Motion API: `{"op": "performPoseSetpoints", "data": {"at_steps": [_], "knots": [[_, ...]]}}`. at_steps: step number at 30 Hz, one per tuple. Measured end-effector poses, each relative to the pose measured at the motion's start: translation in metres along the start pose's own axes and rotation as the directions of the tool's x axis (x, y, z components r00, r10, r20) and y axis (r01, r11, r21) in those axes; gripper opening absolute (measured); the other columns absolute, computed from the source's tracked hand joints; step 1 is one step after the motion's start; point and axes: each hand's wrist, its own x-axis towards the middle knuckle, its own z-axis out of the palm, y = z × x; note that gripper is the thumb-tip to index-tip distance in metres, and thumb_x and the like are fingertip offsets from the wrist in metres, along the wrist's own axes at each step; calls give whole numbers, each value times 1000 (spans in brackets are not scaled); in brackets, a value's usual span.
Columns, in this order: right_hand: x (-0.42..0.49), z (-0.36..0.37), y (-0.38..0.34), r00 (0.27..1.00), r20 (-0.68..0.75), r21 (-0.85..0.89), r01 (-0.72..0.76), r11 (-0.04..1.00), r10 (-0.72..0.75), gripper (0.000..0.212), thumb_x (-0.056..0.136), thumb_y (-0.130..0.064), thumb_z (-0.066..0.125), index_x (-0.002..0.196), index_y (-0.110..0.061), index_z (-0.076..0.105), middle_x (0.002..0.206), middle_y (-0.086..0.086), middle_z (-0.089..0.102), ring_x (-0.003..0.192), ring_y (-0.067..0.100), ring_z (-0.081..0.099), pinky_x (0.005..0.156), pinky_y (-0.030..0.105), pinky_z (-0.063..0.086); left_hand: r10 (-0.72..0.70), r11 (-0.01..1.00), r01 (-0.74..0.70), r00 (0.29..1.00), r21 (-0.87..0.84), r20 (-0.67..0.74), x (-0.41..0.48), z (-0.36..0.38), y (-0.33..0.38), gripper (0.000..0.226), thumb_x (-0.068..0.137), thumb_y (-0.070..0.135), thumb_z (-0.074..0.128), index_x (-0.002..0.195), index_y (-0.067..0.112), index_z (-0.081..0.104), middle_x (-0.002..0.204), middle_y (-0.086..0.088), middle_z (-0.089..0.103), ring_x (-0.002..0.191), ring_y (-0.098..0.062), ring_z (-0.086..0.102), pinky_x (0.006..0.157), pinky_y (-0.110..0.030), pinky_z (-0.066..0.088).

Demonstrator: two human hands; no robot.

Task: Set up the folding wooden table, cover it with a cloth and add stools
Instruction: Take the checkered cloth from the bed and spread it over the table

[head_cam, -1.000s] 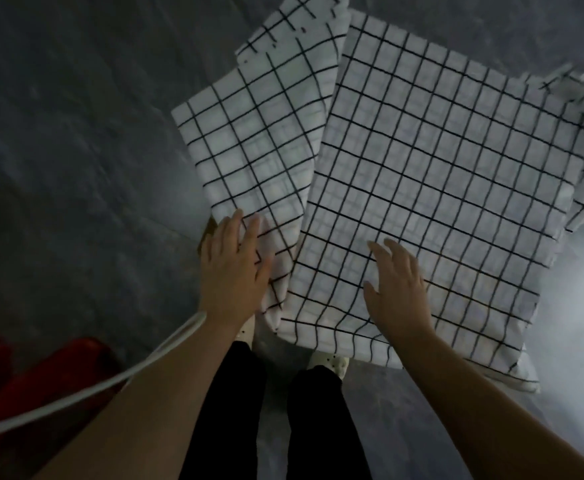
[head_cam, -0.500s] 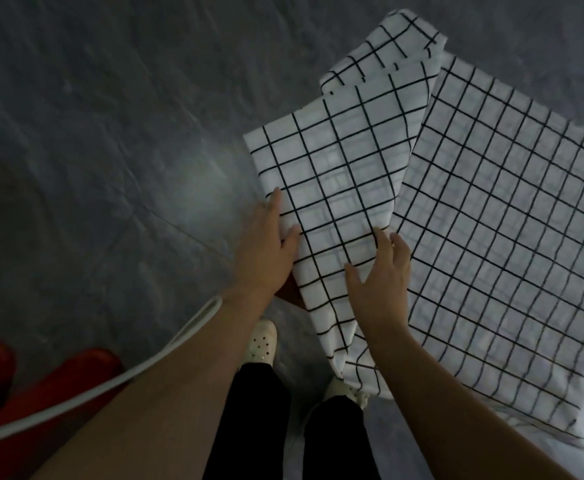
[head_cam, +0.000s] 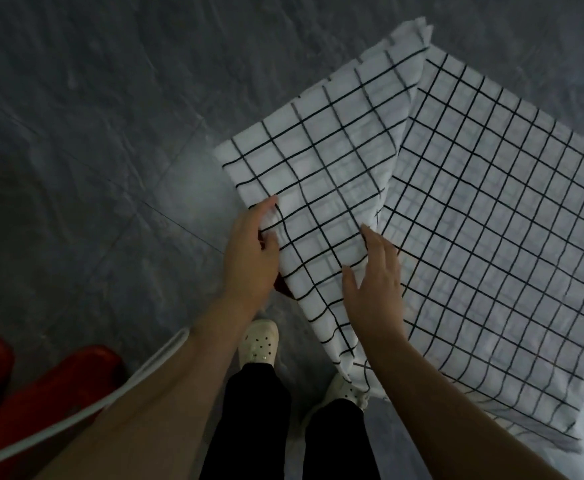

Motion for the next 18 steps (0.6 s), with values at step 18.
{"op": "performPoseSetpoints", "data": {"at_steps": [18], "knots": [[-28, 30, -12, 968, 172, -160, 209, 965, -181, 58, 90, -19, 56, 143, -18, 32, 153, 4, 23, 141, 18, 18, 112, 34, 23, -215, 974, 223, 962, 29, -171, -93, -60, -81, 42, 96, 8, 48, 135, 24, 46, 128, 6, 49, 101, 12, 48, 79, 1, 37]]}}
